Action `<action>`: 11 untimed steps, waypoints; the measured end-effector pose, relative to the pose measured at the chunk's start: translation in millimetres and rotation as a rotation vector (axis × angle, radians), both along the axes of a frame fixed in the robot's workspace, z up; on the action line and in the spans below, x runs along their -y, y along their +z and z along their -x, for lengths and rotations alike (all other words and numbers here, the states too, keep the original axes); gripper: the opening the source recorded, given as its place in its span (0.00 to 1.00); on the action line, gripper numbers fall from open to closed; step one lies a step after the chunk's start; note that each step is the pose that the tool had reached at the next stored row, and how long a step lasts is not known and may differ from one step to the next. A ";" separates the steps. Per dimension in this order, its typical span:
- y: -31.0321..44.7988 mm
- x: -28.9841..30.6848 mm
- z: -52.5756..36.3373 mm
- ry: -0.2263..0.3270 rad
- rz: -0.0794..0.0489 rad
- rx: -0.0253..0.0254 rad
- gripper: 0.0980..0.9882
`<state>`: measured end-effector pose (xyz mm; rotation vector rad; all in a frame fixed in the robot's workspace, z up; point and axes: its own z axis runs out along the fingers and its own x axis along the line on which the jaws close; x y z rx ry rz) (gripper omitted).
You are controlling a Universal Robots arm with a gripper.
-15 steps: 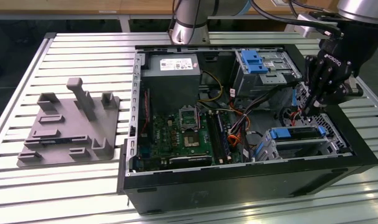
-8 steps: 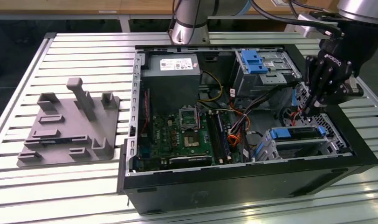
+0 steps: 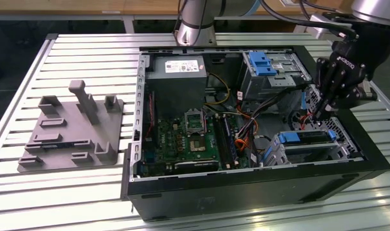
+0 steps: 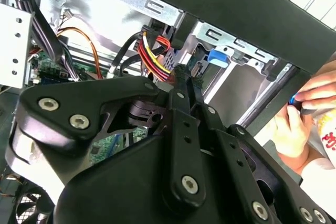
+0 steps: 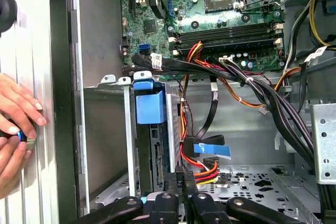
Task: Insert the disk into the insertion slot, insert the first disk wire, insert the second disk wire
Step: 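Insert the first disk wire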
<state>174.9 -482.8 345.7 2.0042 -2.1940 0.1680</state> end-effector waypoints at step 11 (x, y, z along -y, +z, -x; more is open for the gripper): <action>0.8 13.9 0.0 0.001 -0.040 -0.0001 0.07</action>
